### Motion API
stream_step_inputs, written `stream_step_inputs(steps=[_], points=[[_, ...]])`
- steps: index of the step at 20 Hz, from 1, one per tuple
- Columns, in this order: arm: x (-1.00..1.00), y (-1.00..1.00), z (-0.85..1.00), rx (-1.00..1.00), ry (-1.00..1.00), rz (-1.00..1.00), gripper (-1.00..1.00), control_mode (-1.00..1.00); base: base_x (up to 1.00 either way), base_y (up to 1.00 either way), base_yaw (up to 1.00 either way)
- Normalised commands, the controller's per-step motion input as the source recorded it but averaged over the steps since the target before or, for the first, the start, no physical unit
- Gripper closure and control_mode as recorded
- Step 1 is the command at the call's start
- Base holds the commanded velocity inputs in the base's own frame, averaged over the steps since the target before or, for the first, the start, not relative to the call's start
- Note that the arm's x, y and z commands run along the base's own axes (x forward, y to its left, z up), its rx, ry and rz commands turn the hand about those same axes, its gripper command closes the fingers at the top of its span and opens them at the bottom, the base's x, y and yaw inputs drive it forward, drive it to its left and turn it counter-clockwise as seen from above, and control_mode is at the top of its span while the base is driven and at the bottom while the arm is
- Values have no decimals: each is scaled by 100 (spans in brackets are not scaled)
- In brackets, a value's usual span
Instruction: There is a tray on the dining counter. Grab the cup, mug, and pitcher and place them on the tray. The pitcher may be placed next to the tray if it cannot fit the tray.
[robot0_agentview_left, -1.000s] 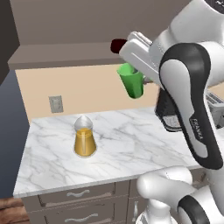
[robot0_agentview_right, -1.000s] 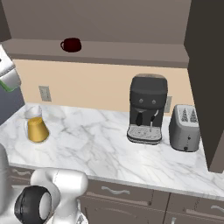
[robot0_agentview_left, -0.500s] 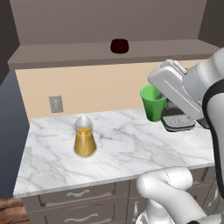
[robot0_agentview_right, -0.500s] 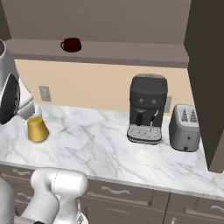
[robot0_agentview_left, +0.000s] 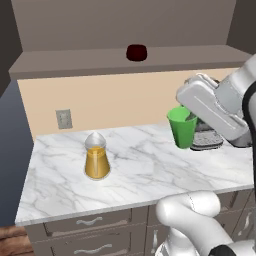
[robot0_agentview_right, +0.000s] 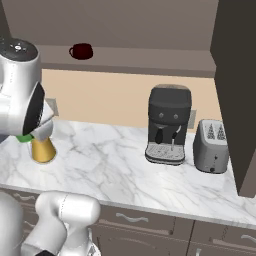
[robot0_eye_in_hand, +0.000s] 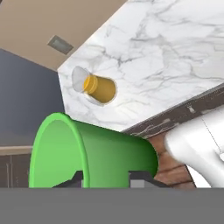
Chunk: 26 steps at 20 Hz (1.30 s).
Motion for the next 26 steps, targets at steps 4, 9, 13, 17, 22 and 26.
stream_step_inputs(steps=[4,9,13,17,22,26], points=[[0,-8,-53,-18,10,7,100,-100,0,0,0],[0,-14,-36,-7,6,4,100,-100,0,0,0],[0,-36,-4,0,3,6,100,-100,0,0,0],[1,-17,-29,-5,0,4,100,-100,0,0,0],[0,-7,-24,-2,0,1,100,-100,0,0,0],[0,-7,-13,0,1,1,100,-100,0,0,0]])
